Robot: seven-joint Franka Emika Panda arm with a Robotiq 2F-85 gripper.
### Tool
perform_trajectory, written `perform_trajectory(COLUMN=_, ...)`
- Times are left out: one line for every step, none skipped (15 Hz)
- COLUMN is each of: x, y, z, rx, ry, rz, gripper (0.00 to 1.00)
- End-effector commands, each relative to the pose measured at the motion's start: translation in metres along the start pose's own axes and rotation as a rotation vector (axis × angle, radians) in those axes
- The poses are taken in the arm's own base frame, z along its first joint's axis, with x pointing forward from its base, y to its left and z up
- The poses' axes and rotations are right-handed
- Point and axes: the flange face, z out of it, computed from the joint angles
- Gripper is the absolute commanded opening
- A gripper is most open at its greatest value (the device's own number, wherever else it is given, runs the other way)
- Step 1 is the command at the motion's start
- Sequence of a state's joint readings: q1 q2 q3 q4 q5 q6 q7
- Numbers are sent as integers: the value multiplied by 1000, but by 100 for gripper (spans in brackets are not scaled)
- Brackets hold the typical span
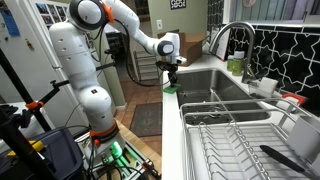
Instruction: Close the tap using the faucet, pick remove the blue sponge from the sink and use it to wipe the front edge of the sink
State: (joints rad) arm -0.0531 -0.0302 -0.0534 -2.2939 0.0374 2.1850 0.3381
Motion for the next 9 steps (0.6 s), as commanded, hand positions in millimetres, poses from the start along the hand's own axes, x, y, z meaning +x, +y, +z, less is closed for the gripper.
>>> perform_trajectory(x=-20, y=33, z=18, rx=-61, ry=-31, rz=58, gripper=4)
perform_trajectory(x=-24, y=38, z=20, rx=-72, ry=-31, rz=69, gripper=4)
perform_trajectory(x=-29, y=44, z=21, rx=-81, ry=-32, rz=81, gripper=4)
perform_trajectory(x=-33, y=49, z=22, rx=-87, ry=-34, rz=88, gripper=4)
perform_trajectory(x=-38, y=56, z=23, rx=-96, ry=-34, rz=107, gripper=4)
perform_trajectory(x=-43, y=62, z=23, rx=-102, ry=-31, rz=121, gripper=4)
perform_trajectory(x=-46, y=70, z=23, rx=-119, ry=-15, rz=155, gripper=4)
perform_trajectory(x=-49, y=78, z=24, rx=-132, ry=-6, rz=176, gripper=4)
perform_trajectory(x=-53, y=86, z=26, rx=-141, ry=-5, rz=196, gripper=4)
